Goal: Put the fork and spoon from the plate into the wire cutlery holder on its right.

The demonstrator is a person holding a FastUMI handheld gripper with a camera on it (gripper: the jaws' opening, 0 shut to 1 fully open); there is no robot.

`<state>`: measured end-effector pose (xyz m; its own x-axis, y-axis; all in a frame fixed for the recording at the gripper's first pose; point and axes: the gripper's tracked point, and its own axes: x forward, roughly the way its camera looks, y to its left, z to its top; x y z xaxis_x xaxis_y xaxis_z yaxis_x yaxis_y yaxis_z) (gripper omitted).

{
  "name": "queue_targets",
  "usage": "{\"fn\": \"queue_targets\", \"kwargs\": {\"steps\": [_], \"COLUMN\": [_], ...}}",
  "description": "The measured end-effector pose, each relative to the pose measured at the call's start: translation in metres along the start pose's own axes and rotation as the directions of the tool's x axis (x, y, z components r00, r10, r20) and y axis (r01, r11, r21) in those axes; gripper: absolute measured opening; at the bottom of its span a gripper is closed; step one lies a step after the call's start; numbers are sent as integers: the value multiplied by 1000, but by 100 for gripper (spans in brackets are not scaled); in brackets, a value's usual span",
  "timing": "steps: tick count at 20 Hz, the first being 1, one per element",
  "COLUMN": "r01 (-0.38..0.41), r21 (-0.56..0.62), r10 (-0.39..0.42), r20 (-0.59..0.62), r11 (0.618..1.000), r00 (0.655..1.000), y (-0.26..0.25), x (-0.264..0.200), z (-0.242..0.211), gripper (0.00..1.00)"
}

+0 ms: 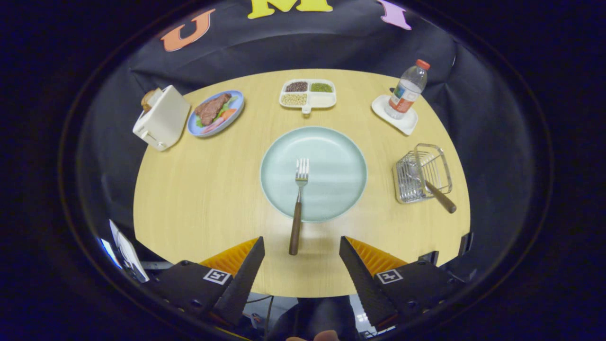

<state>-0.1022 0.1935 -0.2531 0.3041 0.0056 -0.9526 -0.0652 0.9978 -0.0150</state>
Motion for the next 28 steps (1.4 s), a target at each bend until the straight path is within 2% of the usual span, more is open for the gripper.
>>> {"fn": "queue_targets", "kwargs": {"steps": [4,6,7,9,13,16,21,28], "r01": [6,15,14,4,22,-8,-71,-122], "r21": [44,40,43,60,63,71,64,65], "r10": [-2,-10,-9,3,-12,19,79,126], "r20": [-84,-100,-108,-127,-145,-149,-134,-50], "r11": [999,999,999,998,998,997,995,990], "r00": [996,995,994,992,989,989,988,991], "y": [6,9,11,14,9,13,1,-43], "x": [38,48,53,60,72,68,37,-46], "z": [-13,-11,-9,-9,-7,-6,-1,24], "gripper": [94,88,78,70,30,2,1,0]}}
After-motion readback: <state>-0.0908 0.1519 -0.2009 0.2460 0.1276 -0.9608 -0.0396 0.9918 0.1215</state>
